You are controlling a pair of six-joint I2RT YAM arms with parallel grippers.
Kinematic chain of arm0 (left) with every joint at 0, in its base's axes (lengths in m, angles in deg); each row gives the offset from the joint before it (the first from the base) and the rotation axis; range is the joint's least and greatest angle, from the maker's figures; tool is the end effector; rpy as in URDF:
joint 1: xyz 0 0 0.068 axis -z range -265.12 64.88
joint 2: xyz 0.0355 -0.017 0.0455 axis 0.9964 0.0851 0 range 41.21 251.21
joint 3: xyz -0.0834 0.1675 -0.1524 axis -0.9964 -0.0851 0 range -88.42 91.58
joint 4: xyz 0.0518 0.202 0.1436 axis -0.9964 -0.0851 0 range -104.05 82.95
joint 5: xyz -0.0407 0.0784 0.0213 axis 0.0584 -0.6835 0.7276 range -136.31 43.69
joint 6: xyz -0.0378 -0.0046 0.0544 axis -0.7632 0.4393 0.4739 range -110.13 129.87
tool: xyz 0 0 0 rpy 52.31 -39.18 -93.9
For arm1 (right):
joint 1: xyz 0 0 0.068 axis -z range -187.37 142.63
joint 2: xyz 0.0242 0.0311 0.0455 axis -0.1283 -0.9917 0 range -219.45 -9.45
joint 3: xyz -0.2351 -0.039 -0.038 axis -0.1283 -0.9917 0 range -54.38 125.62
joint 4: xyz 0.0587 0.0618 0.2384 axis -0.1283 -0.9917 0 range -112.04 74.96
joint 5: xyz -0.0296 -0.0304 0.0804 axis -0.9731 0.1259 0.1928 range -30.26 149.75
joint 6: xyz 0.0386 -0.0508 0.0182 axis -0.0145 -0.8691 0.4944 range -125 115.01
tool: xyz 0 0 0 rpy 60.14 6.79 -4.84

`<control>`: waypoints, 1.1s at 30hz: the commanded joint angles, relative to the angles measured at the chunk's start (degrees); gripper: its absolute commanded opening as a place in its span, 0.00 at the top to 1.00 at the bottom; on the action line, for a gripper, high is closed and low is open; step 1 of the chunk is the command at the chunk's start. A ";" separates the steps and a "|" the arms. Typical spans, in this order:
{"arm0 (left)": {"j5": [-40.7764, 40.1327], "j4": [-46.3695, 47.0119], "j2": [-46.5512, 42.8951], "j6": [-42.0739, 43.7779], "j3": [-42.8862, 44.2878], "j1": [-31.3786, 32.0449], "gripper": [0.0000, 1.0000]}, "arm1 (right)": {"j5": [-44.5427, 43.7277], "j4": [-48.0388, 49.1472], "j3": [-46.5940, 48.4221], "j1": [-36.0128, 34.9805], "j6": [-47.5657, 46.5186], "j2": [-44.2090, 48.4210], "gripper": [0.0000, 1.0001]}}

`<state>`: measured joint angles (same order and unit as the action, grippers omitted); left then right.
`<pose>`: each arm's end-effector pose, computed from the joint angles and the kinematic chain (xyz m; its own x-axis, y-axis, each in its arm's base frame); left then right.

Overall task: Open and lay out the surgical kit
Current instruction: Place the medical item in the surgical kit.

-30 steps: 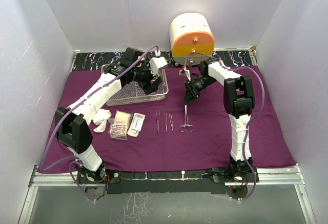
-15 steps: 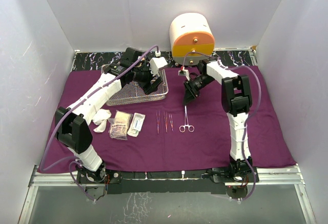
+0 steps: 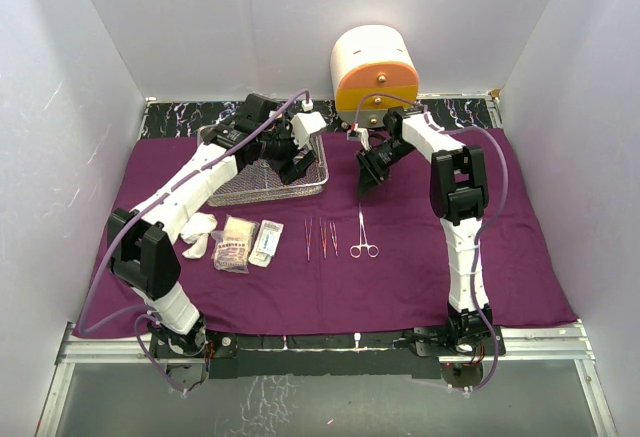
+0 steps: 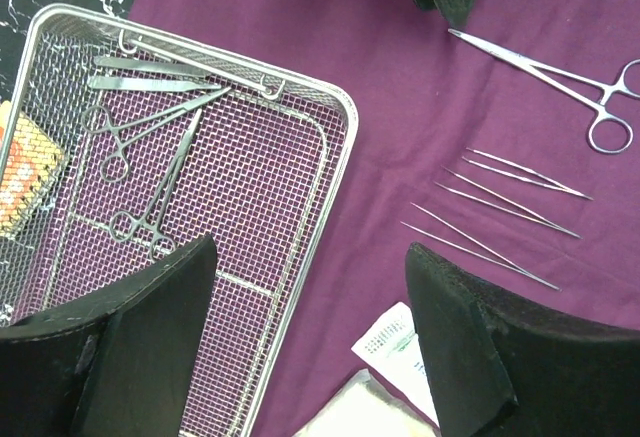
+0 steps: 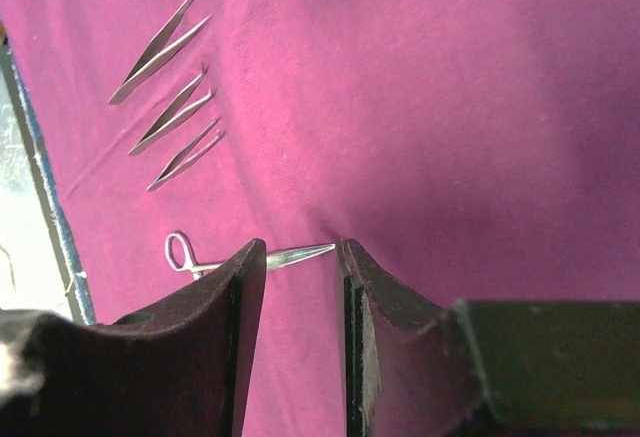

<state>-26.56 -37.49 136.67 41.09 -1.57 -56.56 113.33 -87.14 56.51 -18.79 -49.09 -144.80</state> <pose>0.3255 -0.1974 0.2899 -0.1205 0.6211 -0.7744 0.8687 0.4436 0.2205 0.3958 0.1231 0.1284 -0.6802 -0.5588 -0.4744 -0.6974 0.2941 0.6535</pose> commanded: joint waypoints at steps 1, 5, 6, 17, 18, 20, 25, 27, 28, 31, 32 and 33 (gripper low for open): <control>-1.59 1.95 -3.32 -1.57 -1.66 -0.80 0.25 | -1.95 2.14 5.85 0.59 2.70 1.63 0.67; -3.87 5.42 -3.23 -6.27 -2.73 -2.37 0.24 | -2.81 2.32 10.11 0.58 4.92 2.74 0.65; -3.84 6.14 -2.98 -7.55 -2.76 -3.28 0.24 | -2.86 2.31 10.51 0.55 5.35 3.44 0.65; 2.31 11.10 6.72 -4.18 0.55 -12.25 0.24 | -4.78 9.35 -6.56 0.54 10.50 23.08 0.60; 3.17 10.99 8.25 -3.57 1.65 -12.61 0.25 | -4.80 9.95 -8.34 0.57 10.79 24.89 0.60; 5.40 10.41 11.20 -2.14 4.44 -13.06 0.25 | -4.74 11.00 -11.90 0.57 11.15 28.14 0.59; 11.88 5.10 19.91 3.04 13.01 -13.19 0.25 | -4.34 15.34 -22.28 0.53 12.10 35.03 0.59; 13.75 2.61 23.88 4.30 17.19 -13.21 0.26 | -4.15 17.60 -26.28 0.60 12.47 37.91 0.59; 14.64 1.71 25.78 4.55 19.30 -13.23 0.26 | -4.04 18.50 -27.94 0.54 12.53 38.75 0.59; 17.19 0.31 30.36 5.52 23.95 -13.24 0.26 | -3.05 19.62 -31.10 0.59 11.67 39.94 0.59; 18.11 -0.04 31.60 5.67 25.46 -13.19 0.26 | -2.55 20.06 -31.99 0.59 11.41 40.18 0.59; 18.93 -0.27 32.93 5.61 26.99 -13.23 0.26 | -2.50 20.42 -32.87 0.57 11.09 40.15 0.59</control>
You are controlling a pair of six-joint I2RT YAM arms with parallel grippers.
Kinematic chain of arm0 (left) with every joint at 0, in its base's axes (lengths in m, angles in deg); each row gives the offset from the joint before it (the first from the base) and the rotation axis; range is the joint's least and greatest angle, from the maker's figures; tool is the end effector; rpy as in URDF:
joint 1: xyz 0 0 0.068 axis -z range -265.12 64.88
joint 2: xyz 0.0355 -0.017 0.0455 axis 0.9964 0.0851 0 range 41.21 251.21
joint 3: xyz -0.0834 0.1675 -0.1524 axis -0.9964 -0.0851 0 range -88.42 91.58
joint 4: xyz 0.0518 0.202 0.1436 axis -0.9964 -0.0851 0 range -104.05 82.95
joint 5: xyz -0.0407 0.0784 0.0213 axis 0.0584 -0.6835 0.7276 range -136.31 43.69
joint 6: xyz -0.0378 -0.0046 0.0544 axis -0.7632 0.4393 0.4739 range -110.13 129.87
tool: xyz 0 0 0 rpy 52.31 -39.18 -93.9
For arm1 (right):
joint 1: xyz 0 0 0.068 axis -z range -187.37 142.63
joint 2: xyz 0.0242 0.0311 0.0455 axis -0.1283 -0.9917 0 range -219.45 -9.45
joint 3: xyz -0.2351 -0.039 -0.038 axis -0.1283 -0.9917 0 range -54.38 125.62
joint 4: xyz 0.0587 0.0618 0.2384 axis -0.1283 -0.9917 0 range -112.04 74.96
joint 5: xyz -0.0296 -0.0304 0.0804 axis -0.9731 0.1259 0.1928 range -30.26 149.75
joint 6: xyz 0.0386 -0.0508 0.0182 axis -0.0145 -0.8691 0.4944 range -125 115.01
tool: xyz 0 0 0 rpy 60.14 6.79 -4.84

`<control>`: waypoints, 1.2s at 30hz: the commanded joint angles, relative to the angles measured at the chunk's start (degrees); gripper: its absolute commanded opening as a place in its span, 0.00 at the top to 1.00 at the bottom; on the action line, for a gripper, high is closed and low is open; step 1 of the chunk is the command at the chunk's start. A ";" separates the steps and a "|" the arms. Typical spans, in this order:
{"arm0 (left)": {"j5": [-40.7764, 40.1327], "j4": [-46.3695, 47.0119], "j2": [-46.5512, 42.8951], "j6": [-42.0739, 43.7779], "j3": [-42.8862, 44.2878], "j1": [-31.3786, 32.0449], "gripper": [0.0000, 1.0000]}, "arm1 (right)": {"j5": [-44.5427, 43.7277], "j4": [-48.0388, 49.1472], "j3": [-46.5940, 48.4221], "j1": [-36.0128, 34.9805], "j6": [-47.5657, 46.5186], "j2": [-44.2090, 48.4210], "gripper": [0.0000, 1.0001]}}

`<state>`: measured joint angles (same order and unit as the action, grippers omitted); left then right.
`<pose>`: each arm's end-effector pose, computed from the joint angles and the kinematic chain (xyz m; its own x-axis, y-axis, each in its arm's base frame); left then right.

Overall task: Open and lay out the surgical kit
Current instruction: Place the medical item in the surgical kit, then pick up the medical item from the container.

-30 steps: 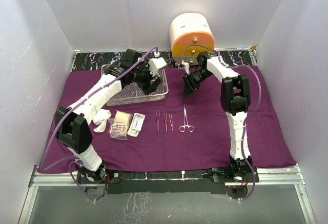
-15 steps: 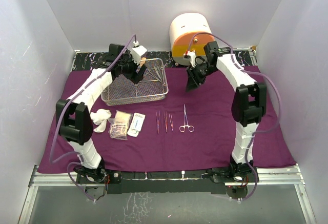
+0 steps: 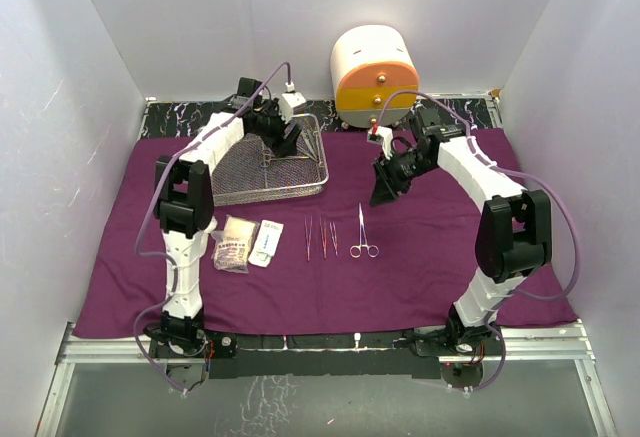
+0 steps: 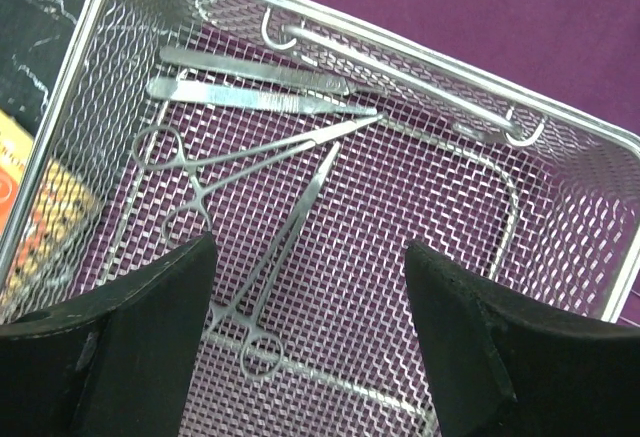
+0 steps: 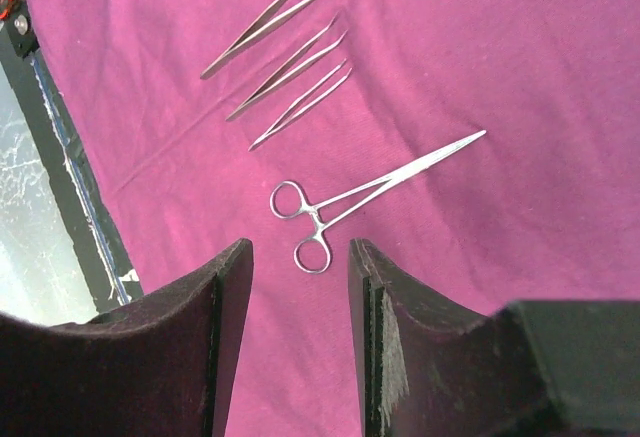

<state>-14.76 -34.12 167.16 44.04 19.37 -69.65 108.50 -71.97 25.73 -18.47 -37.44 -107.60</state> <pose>0.4576 -0.1552 0.1998 -0.2390 0.5628 -0.7913 0.8662 0.4919 0.0883 0.3105 0.1012 0.2215 -0.6289 -0.4838 -0.6086 -0.7771 0.4146 0.4735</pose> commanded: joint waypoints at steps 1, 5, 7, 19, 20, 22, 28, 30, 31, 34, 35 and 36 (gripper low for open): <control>7.95 -4.03 3.59 2.65 7.63 -0.16 0.26 | 2.24 5.26 -2.45 0.30 -0.97 2.84 0.59; 9.84 -6.29 8.85 3.59 13.62 0.26 0.26 | 2.99 5.10 -3.73 1.20 -1.77 1.71 0.59; 10.23 -7.37 10.56 4.46 15.81 0.60 0.26 | 3.26 4.98 -4.38 1.59 -2.23 1.58 0.59; 9.51 -8.28 15.99 7.86 21.03 1.52 0.28 | 9.21 3.95 -5.76 12.31 -3.91 1.08 0.59; 9.30 -9.02 16.55 7.98 21.74 1.55 0.28 | 8.95 3.79 -5.74 12.78 -4.00 0.89 0.59; 8.40 -10.40 16.96 8.52 21.92 1.55 0.30 | 8.14 3.67 -5.53 13.36 -4.11 0.34 0.60; 3.38 -13.35 16.72 12.90 20.88 1.47 0.35 | 8.11 3.20 -5.34 15.09 -4.53 -3.32 0.61; 2.08 -14.76 17.14 14.32 21.30 1.44 0.37 | 8.21 2.69 -5.19 15.15 -4.84 -4.46 0.62; 1.87 -15.51 17.48 14.89 21.58 1.48 0.38 | 8.36 2.43 -5.03 15.20 -5.02 -4.97 0.62; 1.06 -17.24 18.05 16.14 21.70 1.48 0.41 | 8.53 2.02 -4.86 15.14 -5.33 -5.77 0.63; 0.68 -17.20 18.20 16.26 21.57 1.39 0.41 | 8.55 2.02 -4.88 15.14 -5.34 -5.94 0.63; 0.31 -17.07 18.38 16.38 21.51 1.34 0.42 | 8.57 2.00 -4.77 15.14 -5.35 -6.04 0.63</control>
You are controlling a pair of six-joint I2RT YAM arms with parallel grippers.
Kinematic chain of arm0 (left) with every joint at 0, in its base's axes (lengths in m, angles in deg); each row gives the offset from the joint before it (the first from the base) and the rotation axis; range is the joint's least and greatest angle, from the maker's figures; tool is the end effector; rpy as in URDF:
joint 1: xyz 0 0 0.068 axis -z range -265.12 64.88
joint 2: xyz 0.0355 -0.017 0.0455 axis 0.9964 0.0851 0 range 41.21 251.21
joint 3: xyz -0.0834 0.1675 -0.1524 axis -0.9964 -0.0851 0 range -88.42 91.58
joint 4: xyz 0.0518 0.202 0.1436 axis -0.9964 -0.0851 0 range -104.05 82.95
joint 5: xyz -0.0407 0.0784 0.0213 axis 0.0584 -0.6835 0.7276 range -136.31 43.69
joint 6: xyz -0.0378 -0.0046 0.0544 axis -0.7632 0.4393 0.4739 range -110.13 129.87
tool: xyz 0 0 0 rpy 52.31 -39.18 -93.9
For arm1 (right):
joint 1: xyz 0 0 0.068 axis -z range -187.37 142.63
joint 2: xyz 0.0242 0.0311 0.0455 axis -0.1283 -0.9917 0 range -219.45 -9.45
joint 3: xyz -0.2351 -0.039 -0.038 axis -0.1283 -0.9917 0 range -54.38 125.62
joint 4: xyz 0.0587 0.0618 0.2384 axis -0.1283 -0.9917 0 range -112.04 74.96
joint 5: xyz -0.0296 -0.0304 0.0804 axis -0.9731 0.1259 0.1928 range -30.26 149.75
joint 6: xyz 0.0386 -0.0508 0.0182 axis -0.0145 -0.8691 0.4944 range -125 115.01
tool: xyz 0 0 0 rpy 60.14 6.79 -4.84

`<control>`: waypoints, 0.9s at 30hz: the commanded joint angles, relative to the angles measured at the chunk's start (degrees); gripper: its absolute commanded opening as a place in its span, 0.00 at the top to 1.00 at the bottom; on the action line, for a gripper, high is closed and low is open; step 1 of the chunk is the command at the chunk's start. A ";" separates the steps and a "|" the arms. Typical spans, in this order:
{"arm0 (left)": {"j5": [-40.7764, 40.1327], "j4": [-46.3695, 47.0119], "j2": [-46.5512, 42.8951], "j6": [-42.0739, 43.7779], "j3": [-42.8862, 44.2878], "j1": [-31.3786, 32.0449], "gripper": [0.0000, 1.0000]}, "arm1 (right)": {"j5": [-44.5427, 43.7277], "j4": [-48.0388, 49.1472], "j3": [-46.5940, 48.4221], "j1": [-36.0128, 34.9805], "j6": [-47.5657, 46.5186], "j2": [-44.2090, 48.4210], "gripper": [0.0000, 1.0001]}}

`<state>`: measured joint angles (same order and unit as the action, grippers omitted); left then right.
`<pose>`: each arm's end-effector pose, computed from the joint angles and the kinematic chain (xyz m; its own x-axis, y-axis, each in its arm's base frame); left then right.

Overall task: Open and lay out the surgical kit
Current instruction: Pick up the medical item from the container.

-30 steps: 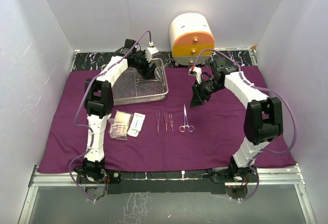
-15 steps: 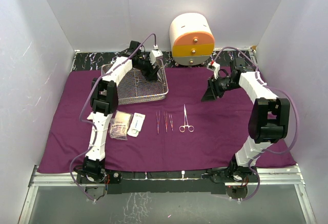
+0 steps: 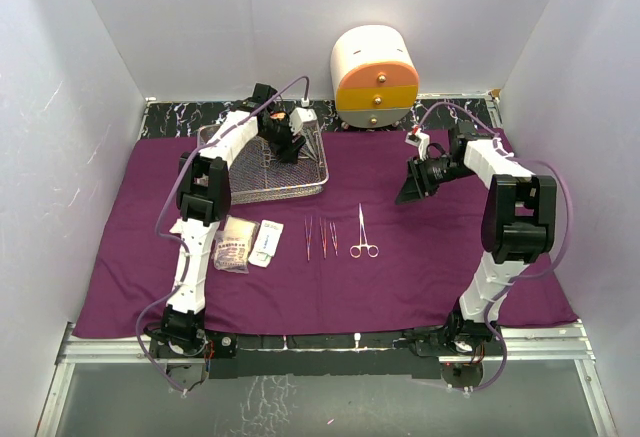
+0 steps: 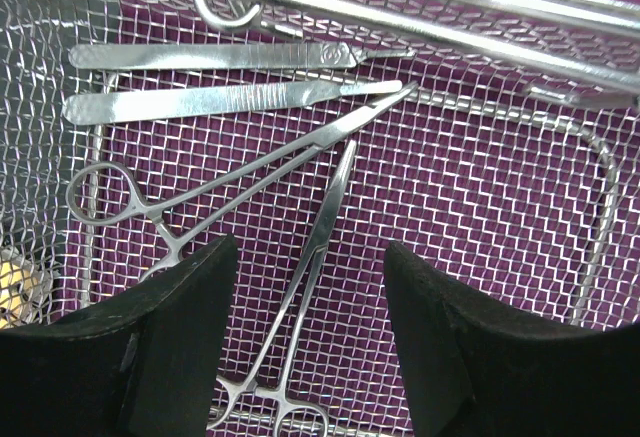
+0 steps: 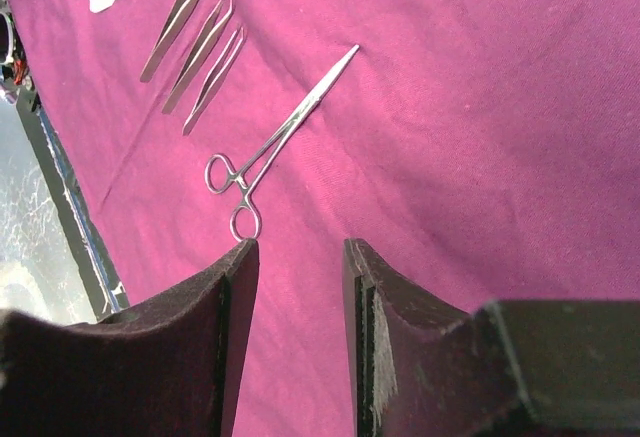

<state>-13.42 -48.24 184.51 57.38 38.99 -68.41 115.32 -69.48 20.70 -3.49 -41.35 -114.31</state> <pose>0.4832 -0.1749 0.1456 -0.1566 0.6936 -0.7031 0.9468 0.3080 0.0929 0.3268 0.0213 0.1687 -0.7729 -0.2834 -0.5678 -0.6245 0.4987 0.6011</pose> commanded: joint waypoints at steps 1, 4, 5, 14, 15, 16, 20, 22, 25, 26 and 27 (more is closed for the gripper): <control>-1.08 -2.89 1.12 3.20 1.94 0.01 0.42 | 1.74 -0.54 0.33 0.23 -1.43 0.55 0.63; -1.56 -2.64 2.10 3.21 2.93 -0.01 0.43 | 1.81 -0.58 0.37 0.24 -1.52 0.22 0.64; -1.58 -2.82 2.67 3.21 3.72 -0.01 0.43 | 1.83 -0.65 0.37 0.25 -1.51 0.09 0.64; -1.01 -6.89 5.75 3.51 6.31 0.01 0.60 | 1.74 -0.72 0.30 0.32 -1.52 -0.99 0.65; -0.98 -7.04 5.64 3.62 5.84 -0.01 0.62 | 1.86 -0.76 0.32 0.33 -1.52 -1.11 0.65; -1.16 -6.99 5.42 3.79 5.07 0.01 0.64 | 1.89 -0.76 0.35 0.30 -1.59 -1.25 0.65; -1.91 -6.58 4.42 4.61 2.48 0.00 0.73 | 2.00 -0.94 0.42 0.31 -1.61 -1.57 0.66; -2.30 -6.89 4.11 5.39 2.34 0.03 0.77 | 2.13 -0.94 0.47 0.33 -1.61 -1.64 0.66; -3.09 -8.30 3.71 7.75 3.22 0.00 0.83 | 2.39 -0.94 0.57 0.26 -1.45 -1.75 0.66; -3.61 -8.90 3.59 8.70 3.90 -0.01 0.85 | 2.41 -0.94 0.64 0.26 -1.37 -1.80 0.66; -4.32 -9.39 3.52 9.39 4.49 -0.01 0.87 | 2.36 -0.94 0.65 0.26 -1.26 -1.76 0.66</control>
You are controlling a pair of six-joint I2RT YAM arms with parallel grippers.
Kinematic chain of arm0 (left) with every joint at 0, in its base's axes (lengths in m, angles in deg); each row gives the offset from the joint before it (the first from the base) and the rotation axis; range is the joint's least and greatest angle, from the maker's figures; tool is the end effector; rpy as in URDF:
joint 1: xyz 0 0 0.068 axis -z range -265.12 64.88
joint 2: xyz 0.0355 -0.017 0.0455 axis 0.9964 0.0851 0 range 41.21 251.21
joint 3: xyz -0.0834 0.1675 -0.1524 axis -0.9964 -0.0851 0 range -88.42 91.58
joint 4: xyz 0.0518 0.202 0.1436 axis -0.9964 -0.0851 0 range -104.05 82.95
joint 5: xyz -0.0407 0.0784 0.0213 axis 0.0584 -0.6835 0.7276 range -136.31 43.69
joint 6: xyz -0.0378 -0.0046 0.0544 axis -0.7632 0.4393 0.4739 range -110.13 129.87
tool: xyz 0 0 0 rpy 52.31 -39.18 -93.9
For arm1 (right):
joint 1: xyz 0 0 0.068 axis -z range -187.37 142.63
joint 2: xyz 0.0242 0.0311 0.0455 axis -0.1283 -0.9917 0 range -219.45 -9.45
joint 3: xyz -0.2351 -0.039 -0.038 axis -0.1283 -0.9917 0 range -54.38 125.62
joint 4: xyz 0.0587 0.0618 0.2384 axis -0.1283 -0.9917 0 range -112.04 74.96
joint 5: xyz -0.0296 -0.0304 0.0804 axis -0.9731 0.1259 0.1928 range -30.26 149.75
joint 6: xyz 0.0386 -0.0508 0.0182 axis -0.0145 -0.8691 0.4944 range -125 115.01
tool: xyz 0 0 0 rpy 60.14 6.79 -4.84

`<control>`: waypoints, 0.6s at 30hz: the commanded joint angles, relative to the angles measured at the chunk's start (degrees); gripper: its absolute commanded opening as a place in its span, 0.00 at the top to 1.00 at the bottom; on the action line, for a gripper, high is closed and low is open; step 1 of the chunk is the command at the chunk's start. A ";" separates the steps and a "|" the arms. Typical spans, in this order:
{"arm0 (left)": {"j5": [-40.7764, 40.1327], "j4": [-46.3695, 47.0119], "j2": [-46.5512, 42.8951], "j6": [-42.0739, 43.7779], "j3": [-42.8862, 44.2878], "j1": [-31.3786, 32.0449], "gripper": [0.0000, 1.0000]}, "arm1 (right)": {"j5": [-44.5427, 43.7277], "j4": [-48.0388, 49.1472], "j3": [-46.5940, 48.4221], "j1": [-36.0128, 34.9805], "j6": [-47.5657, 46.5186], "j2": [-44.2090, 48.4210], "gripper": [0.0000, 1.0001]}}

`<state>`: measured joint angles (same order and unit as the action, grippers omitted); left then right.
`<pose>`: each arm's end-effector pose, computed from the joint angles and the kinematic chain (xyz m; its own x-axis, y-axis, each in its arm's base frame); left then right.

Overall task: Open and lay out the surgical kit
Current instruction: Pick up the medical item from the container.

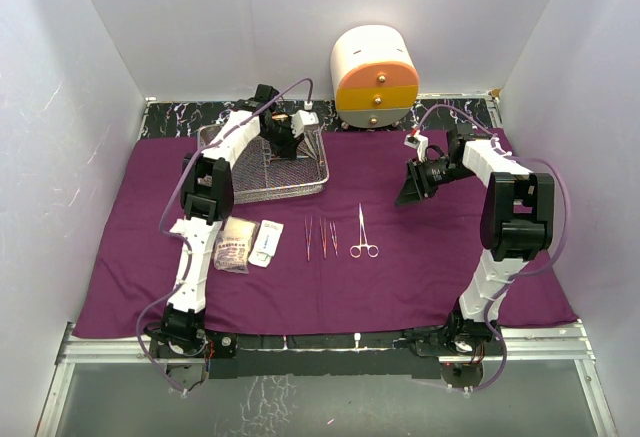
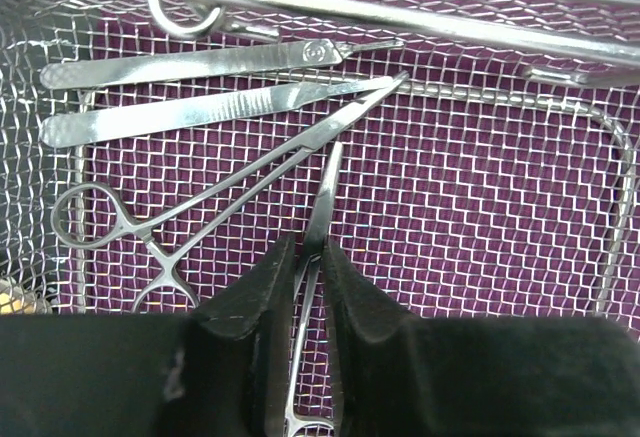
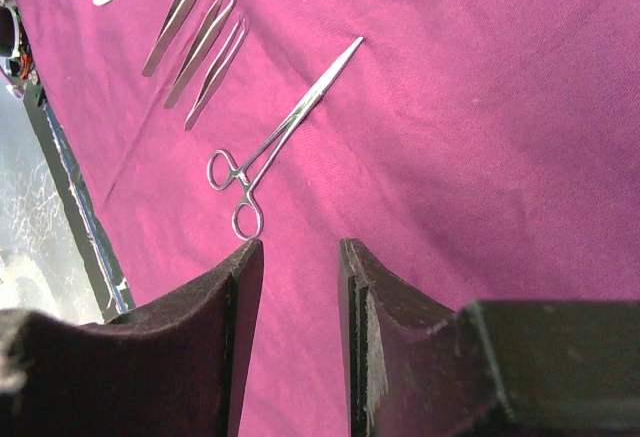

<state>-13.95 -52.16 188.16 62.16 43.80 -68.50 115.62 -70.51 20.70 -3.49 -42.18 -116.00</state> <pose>0.4873 -0.1748 0.1353 -0.1118 0.7308 -0.6733 0.9608 0.2524 0.1145 0.3264 0.0215 0.1598 -0.7899 -0.2862 -0.5423 -0.6071 0.4892 0.6262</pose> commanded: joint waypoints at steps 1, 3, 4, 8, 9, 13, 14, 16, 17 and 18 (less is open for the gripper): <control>-4.49 -5.78 -0.24 5.18 0.10 0.10 0.89 | 2.05 0.09 0.65 0.29 -0.43 -0.05 0.66; -6.12 -5.75 -0.83 5.89 0.31 0.09 0.92 | 1.96 0.09 0.65 0.26 -0.35 0.03 0.66; -6.67 -5.55 -1.37 6.07 0.27 0.14 0.94 | 1.90 0.09 0.69 0.25 -0.26 0.02 0.67; -7.47 -4.92 -3.11 5.88 -0.10 0.08 1.00 | 1.91 0.09 0.75 0.31 -0.16 -0.07 0.67; -7.45 -4.72 -3.57 5.43 -0.31 0.15 1.00 | 1.85 0.09 0.77 0.28 -0.16 -0.07 0.67; -7.64 -5.74 -4.64 3.59 -0.29 0.09 1.00 | 1.79 0.09 0.75 0.21 -0.08 -0.05 0.67; -7.73 -6.56 -4.80 3.32 0.09 0.10 1.00 | 1.80 0.16 0.75 0.27 -0.08 -0.03 0.67; -8.14 -7.97 -5.19 2.79 0.77 0.12 1.00 | 1.86 0.24 0.63 0.26 -0.03 -0.05 0.68; -8.33 -8.36 -5.62 2.36 0.83 0.04 1.00 | 2.00 0.26 0.70 0.30 0.07 -0.07 0.68; -8.55 -8.57 -6.05 2.01 0.69 -0.05 1.00 | 2.08 0.27 0.74 0.19 0.10 -0.14 0.68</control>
<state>-18.47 -54.62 187.36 65.22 44.19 -67.53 115.64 -70.48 20.70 -3.49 -42.12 -116.02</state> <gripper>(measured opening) 0.082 0.326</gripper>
